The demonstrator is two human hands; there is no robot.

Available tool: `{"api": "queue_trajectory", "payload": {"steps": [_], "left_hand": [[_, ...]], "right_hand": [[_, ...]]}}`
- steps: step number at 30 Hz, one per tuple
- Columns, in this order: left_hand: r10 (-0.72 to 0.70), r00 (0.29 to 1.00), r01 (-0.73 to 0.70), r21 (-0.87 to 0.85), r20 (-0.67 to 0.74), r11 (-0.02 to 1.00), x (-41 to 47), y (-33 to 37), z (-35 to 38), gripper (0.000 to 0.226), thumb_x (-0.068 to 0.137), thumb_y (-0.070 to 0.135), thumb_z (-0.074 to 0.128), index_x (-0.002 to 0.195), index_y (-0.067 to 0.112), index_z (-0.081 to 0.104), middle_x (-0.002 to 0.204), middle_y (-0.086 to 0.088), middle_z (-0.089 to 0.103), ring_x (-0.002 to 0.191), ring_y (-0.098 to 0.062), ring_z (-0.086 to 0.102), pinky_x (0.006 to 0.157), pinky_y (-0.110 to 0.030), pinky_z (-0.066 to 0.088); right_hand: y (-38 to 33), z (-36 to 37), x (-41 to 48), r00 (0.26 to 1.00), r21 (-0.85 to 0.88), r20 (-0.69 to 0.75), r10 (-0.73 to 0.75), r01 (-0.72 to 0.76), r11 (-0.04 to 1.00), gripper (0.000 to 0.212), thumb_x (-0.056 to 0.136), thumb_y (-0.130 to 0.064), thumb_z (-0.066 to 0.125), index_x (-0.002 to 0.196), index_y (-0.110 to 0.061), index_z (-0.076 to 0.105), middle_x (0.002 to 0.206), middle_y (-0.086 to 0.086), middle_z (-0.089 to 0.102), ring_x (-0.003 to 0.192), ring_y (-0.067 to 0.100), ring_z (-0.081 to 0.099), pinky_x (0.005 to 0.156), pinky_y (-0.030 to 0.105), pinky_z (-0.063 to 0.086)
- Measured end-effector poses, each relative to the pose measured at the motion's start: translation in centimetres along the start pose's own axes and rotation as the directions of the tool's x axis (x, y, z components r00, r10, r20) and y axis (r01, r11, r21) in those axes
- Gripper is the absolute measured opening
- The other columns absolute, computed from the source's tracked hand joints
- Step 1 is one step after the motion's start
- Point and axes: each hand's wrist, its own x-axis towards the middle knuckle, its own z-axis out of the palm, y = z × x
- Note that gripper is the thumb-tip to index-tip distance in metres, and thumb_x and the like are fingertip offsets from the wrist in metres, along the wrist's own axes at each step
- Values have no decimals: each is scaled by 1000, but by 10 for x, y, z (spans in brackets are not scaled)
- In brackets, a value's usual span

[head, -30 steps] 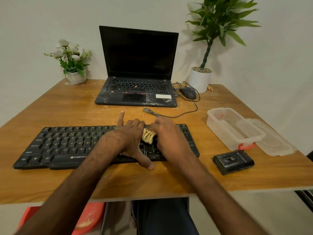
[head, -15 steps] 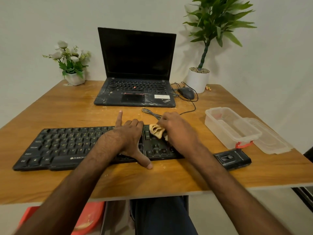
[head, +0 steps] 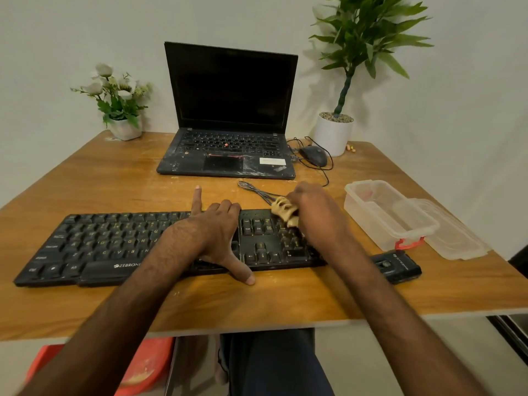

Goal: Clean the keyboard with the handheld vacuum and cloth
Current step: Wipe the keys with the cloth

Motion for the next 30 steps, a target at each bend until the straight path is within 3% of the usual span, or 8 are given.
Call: {"api": "queue_trajectory", "payload": {"steps": [2, 4, 10, 17, 21, 24, 27, 30], "left_hand": [[-3, 1000, 3, 1, -1, 1000, 0, 0, 0, 148, 55, 91, 65, 159, 9, -3, 166, -8, 11, 154, -28, 10, 112, -67, -21], [-13, 1000, 13, 0, 12, 1000, 0, 1, -1, 148, 55, 90, 66, 159, 9, -2, 166, -8, 11, 154, -28, 10, 112, -68, -20], [-33, 999, 32, 36, 28, 999, 0, 6, -6, 147, 53, 90, 66, 158, 8, 3, 164, -10, 16, 152, -30, 14, 112, -69, -18], [-14, 999, 13, 28, 38, 1000, -2, 2, -5, 148, 55, 88, 67, 159, 7, 0, 165, -10, 11, 153, -31, 10, 112, -70, -18], [-42, 997, 37, 84, 62, 996, 0, 7, -8, 150, 53, 90, 65, 159, 6, -1, 166, -10, 9, 154, -31, 9, 112, -70, -17], [-57, 996, 51, 102, 66, 993, 0, 5, -7, 151, 52, 92, 63, 158, 6, -1, 166, -11, 9, 153, -31, 10, 111, -71, -17], [-62, 996, 59, 52, 59, 997, -1, 2, -5, 151, 52, 91, 65, 159, 10, -4, 167, -9, 8, 154, -30, 9, 111, -71, -18], [-58, 996, 54, 55, 63, 997, -1, 2, -5, 151, 52, 90, 66, 159, 9, -3, 166, -9, 9, 154, -30, 9, 111, -71, -19]], "right_hand": [[9, -1, 9, 997, -7, -15, 73, -73, 997, 23, 93, -10, 61, 115, -16, 66, 111, 3, 58, 108, 20, 53, 81, 29, 41], [1, 4, 10, 998, -23, 14, 65, -65, 998, 31, 91, -5, 62, 121, -15, 64, 116, 4, 58, 109, 20, 52, 88, 31, 44], [-29, 12, 17, 985, -29, 56, -166, 168, 985, 33, 92, -5, 59, 123, -14, 63, 118, 3, 55, 113, 20, 49, 93, 31, 44], [24, -5, 15, 995, -88, 94, 41, -33, 996, 35, 87, -3, 64, 120, -15, 67, 113, 3, 58, 106, 20, 53, 89, 33, 49], [-19, 14, 19, 994, 47, 78, -77, 74, 996, 34, 88, -5, 64, 120, -15, 66, 112, 2, 57, 108, 18, 51, 93, 32, 46], [-33, 15, 24, 983, 34, 69, -168, 166, 986, 32, 90, -1, 59, 120, -12, 65, 115, 4, 56, 112, 20, 50, 93, 33, 46], [-3, 1, 19, 985, -52, 135, -108, 116, 992, 33, 90, -6, 64, 122, -14, 64, 117, 3, 57, 111, 18, 51, 95, 30, 46], [35, -9, 8, 992, -94, 125, 28, -16, 995, 32, 87, -2, 65, 116, -13, 67, 110, 4, 59, 103, 21, 56, 87, 33, 49]]}}
